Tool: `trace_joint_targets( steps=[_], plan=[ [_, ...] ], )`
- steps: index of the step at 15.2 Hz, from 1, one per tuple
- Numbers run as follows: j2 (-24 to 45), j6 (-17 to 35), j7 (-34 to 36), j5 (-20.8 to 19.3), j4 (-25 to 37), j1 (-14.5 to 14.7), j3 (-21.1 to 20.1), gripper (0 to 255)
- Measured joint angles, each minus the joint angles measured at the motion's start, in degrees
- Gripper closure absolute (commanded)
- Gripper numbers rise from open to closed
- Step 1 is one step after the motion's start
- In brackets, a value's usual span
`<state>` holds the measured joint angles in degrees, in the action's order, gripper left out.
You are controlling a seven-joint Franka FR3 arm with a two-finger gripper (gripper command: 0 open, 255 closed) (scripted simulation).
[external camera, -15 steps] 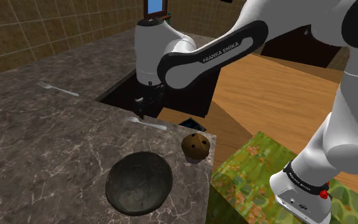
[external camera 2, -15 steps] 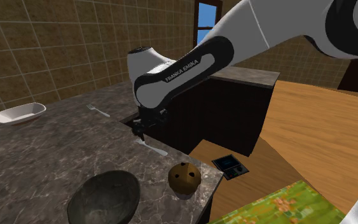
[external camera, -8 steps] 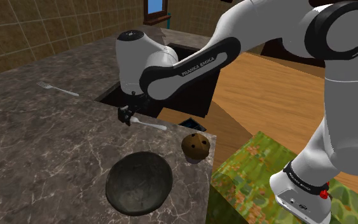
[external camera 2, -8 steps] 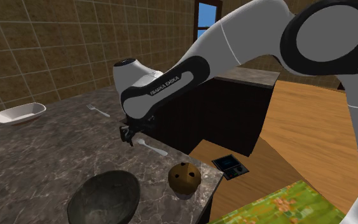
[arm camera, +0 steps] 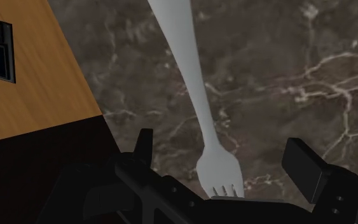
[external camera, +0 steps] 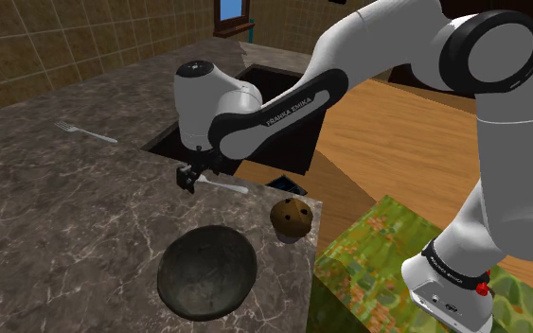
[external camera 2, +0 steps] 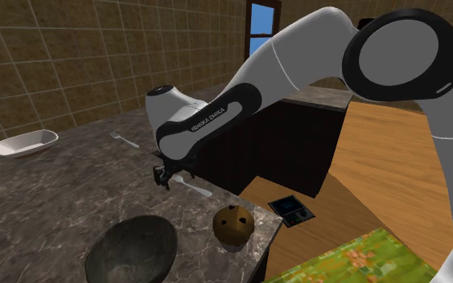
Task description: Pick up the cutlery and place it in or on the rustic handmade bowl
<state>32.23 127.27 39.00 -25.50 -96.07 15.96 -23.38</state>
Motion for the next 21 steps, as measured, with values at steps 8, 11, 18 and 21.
trace_joint_targets(
  steps=[8,11,18,21],
  plan=[
    [0.04,0.02,0.01,-0.03,0.06,0.00,0.03,255],
    [0.03,0.03,0.00,-0.02,0.05,-0.01,0.03,255],
    [-1.13,-1.53,-0.57,0.72,0.51,-0.20,-0.45,255],
    [-2.21,-3.15,-1.31,1.46,1.21,-0.49,-0.85,255]
  ],
)
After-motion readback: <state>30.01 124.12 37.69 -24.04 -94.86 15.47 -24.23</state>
